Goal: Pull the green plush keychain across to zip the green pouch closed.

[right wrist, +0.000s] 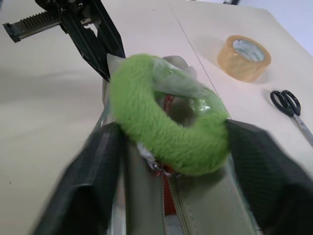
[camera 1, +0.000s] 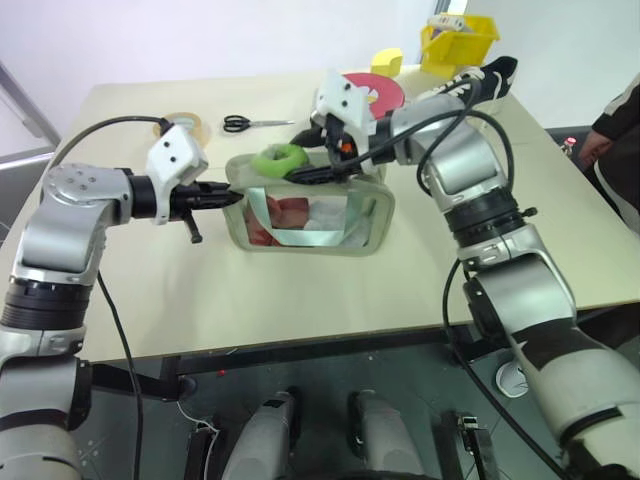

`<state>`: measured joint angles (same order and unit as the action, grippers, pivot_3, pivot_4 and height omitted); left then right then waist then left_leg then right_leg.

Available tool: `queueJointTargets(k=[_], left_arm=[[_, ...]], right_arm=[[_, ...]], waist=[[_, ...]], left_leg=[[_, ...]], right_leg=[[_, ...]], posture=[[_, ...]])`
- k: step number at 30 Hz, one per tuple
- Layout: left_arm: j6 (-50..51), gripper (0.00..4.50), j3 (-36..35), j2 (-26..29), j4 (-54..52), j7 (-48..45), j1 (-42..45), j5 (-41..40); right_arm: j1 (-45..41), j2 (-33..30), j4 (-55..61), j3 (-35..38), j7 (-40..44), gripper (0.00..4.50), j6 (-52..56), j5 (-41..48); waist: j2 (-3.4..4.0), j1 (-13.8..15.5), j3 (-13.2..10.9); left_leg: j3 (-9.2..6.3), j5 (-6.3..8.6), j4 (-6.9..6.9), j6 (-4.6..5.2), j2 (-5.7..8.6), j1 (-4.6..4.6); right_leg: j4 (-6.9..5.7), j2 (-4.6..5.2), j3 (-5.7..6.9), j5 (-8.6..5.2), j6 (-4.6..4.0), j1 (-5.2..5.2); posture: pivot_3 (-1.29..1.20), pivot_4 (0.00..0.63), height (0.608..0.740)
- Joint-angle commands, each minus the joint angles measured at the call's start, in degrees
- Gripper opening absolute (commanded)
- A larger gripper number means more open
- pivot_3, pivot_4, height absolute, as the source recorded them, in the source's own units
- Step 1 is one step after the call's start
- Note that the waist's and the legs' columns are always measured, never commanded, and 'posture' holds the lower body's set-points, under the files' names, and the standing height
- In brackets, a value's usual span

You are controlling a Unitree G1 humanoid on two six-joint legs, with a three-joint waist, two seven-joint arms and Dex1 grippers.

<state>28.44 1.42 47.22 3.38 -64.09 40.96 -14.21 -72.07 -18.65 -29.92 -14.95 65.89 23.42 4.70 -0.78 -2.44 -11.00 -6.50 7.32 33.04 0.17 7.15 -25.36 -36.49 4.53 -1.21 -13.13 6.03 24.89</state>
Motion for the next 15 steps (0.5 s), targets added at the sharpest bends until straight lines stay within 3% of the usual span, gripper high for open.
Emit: queueJointTargets(k=[1,3,10,15], left_arm=[[-0.35,0.00,-0.10,0.62,-0.74,0.00,0.25,0.10],[-0.41,0.00,-0.08,0.61,-0.70,-0.01,0.27,0.09],[-0.61,0.00,0.06,0.53,-0.33,-0.09,0.49,0.15],[-0.67,0.00,0.04,0.52,-0.53,-0.04,0.06,0.14]], right_arm=[[-1.07,-0.28,2.21,1.07,0.35,1.10,0.38,0.76],[-0.90,-0.61,2.57,1.30,0.37,0.05,0.71,0.85],[0.26,-7.07,11.04,3.94,1.16,0.05,6.39,2.61],[2.92,-12.96,16.35,7.38,-3.22,0.05,12.05,3.05]], waist=[[0.00,0.01,0.00],[0.00,0.01,0.00],[0.00,0.29,0.00],[0.00,0.32,0.00]], left_leg=[[0.00,0.00,0.00,0.00,0.00,0.00],[0.00,0.00,0.00,0.00,0.00,0.00],[0.00,0.00,0.00,0.00,0.00,-0.02],[0.00,0.01,0.00,0.00,0.00,-0.01]], right_leg=[[0.00,0.00,0.00,0.00,0.00,0.00],[0.00,0.00,0.00,0.00,0.00,0.00],[0.00,0.01,0.00,0.00,0.00,0.02],[0.01,0.05,0.00,-0.01,-0.01,0.00]], posture=[[0.00,0.150,0.740],[0.00,0.150,0.740],[0.00,0.150,0.740],[0.00,0.150,0.740]])
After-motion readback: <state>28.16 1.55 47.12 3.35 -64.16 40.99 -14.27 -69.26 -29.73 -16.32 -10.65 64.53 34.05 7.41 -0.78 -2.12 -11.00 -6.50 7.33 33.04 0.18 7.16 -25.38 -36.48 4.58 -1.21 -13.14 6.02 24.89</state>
